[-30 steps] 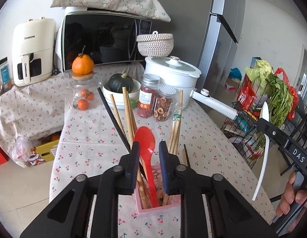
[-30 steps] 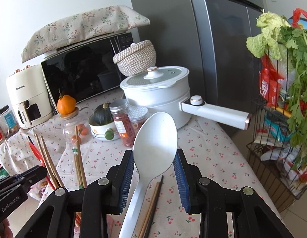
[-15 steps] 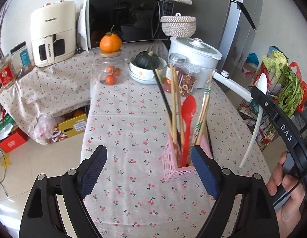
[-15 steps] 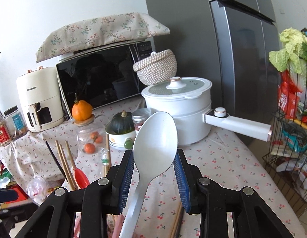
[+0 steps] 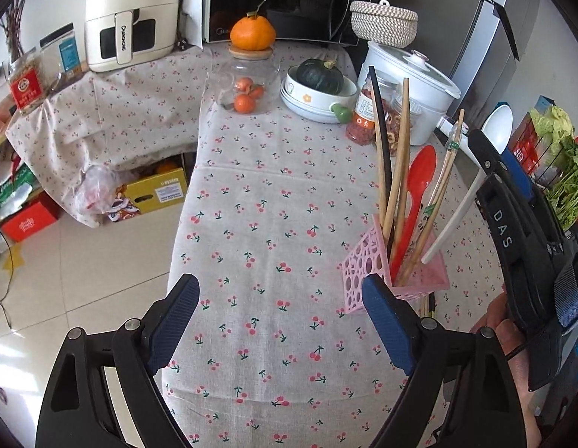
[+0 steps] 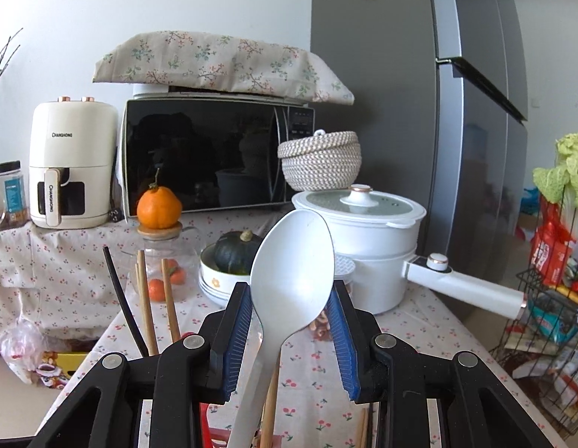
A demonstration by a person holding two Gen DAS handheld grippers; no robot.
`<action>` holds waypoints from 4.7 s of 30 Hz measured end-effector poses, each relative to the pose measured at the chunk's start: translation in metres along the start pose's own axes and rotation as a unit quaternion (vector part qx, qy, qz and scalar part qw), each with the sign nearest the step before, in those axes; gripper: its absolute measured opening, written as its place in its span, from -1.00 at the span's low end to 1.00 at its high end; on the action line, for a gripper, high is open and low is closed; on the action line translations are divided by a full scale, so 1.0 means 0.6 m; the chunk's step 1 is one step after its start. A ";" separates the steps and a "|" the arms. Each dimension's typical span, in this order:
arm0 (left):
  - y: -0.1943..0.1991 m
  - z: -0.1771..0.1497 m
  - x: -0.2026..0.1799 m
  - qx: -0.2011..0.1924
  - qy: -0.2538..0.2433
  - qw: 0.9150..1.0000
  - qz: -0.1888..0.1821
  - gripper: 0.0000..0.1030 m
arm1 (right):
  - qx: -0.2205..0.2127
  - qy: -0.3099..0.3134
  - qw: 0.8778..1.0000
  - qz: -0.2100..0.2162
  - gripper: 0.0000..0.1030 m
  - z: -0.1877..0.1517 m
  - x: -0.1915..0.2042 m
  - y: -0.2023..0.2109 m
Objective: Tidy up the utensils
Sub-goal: 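Lower the white spoon into the pink basket and open the right tool, then move the right tool to the black chopstick and grasp it, then lift the black chopstick with the right tool while the left tool grasps the wooden chopstick pair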
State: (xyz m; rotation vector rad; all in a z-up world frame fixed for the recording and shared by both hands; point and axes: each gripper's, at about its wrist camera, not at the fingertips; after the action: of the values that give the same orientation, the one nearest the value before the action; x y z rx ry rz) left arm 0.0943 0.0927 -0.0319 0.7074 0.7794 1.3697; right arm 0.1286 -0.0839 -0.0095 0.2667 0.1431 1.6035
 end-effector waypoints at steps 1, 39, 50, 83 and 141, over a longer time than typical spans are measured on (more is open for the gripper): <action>0.000 -0.001 0.001 0.001 0.001 1.000 0.000 0.76 | 0.003 0.000 1.000 -0.003 -0.27 -0.003 0.002 -0.004; -0.030 -0.039 -0.096 0.015 -0.043 0.999 -0.030 0.77 | 0.249 -0.089 0.964 -0.041 0.75 -0.071 -0.257 -0.049; -0.035 -0.046 -0.124 0.020 -0.062 0.997 -0.050 0.77 | 0.348 -0.047 0.936 -0.025 0.75 -0.164 -0.247 -0.143; -0.028 -0.105 -0.309 -0.009 -0.208 0.976 -0.066 0.65 | 0.461 -0.129 0.877 -0.048 -0.93 -0.164 -0.336 -0.131; 0.097 -0.007 -0.373 -0.091 -0.199 0.968 -0.124 -0.83 | 0.299 -0.257 0.919 0.019 -0.93 -0.008 -0.422 0.020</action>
State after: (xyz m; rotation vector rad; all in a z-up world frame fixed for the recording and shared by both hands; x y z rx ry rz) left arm 0.0494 -0.1259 0.0291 0.6856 0.3992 1.0125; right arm 0.1241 -0.3365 -0.0321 1.1581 0.2186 1.4420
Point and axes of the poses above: each gripper's, at about its wrist camera, not at the fingertips, and y roughly against the way its jaws point, x to its left, z to its top, and after that the axes turned 9 degrees about -y, right-handed
